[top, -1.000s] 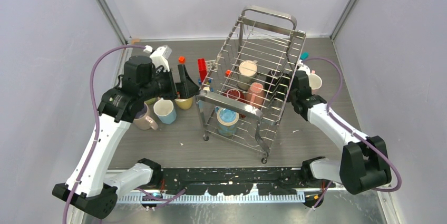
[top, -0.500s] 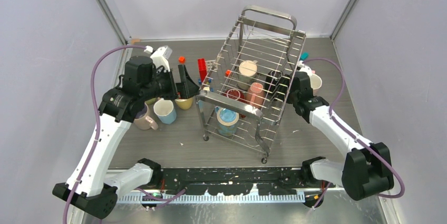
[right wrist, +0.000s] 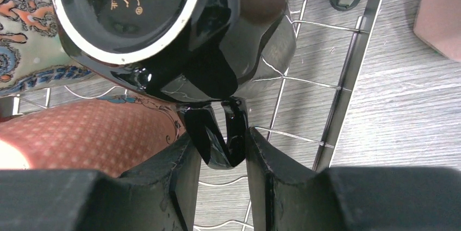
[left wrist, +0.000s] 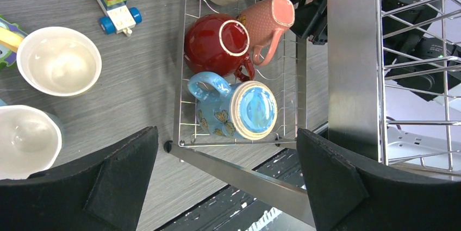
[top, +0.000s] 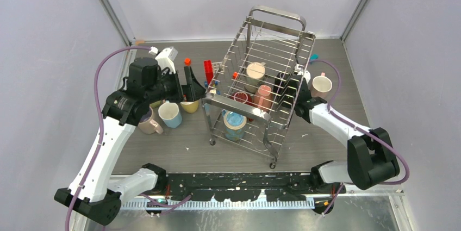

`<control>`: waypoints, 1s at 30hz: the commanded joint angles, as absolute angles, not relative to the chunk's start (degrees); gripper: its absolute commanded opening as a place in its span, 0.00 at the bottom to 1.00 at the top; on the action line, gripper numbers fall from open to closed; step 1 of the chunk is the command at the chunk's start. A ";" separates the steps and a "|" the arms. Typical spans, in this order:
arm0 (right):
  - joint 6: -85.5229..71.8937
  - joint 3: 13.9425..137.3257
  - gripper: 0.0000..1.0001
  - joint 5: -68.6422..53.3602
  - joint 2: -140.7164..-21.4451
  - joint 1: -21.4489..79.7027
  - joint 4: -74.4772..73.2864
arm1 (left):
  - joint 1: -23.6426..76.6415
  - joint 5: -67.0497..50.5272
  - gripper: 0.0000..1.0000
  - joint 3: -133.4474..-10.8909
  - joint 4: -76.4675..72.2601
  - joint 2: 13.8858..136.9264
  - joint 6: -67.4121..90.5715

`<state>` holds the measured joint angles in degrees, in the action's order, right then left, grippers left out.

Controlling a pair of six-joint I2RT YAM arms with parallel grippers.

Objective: Unload the cups from the dish rack
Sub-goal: Unload the cup from the dish rack.

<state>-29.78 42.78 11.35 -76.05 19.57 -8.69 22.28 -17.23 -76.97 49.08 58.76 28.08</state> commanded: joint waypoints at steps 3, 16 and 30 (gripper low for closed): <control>-27.74 45.54 0.38 17.20 -77.34 20.39 -6.28 | 22.50 -18.24 1.00 -77.28 46.91 58.66 27.41; -28.29 43.10 0.21 17.58 -72.09 20.61 -5.77 | 22.51 -18.32 1.00 -77.01 47.01 58.45 27.57; -31.21 42.01 0.01 15.80 -63.83 20.61 -9.56 | 22.50 -18.64 1.00 -75.92 46.00 57.28 28.72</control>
